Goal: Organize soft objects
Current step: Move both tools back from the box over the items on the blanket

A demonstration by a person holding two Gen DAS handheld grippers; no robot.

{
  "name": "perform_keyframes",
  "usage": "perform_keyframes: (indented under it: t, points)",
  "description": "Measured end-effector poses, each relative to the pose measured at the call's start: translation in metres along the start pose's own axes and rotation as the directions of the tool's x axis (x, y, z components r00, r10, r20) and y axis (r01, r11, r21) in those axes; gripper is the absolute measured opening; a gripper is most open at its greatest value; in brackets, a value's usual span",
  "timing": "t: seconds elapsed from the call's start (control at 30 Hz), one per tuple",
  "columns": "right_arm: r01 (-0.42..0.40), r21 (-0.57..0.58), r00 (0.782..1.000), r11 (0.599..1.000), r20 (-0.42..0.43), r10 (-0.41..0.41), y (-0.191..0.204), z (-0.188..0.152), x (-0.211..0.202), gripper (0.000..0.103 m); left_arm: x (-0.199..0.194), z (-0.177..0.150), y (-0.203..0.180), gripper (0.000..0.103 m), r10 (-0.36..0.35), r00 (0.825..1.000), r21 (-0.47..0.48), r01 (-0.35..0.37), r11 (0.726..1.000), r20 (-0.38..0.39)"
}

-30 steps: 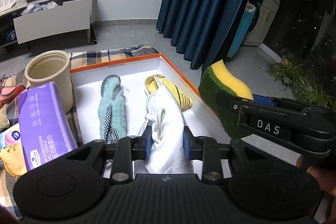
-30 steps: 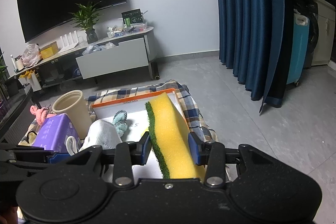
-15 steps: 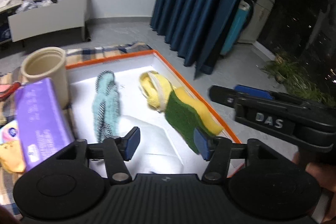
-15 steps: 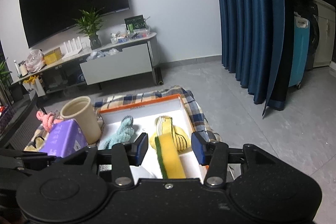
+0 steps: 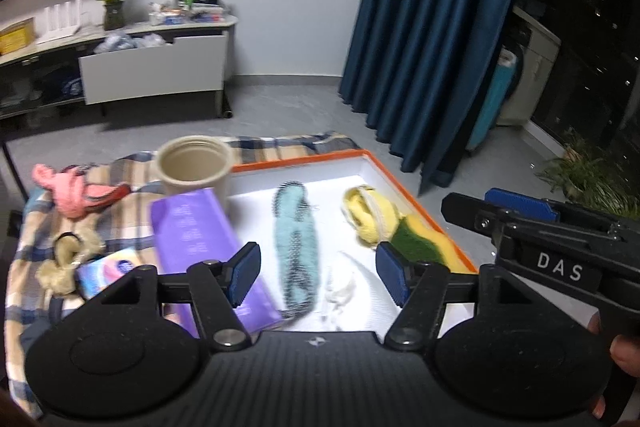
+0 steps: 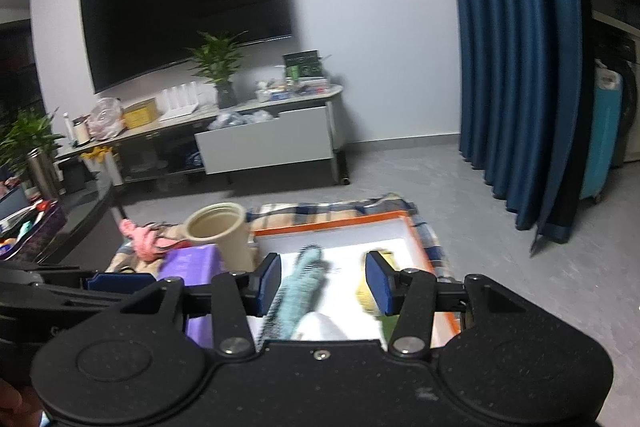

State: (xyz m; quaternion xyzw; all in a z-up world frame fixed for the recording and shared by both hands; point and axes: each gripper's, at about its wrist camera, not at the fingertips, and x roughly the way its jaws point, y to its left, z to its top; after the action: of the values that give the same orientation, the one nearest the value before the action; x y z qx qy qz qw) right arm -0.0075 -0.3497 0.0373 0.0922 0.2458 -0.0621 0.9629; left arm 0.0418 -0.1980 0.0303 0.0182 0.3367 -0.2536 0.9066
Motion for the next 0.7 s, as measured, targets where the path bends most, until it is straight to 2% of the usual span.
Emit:
perform_keyframes:
  t: [0.7]
  points:
    - [-0.162,-0.105,0.986,0.981,-0.058,0.157,0.102,-0.004,0.021,0.058,-0.054,-0.010,0.078,0.065,0.150,0.988,-0.141,-0.142,0.980,0.047]
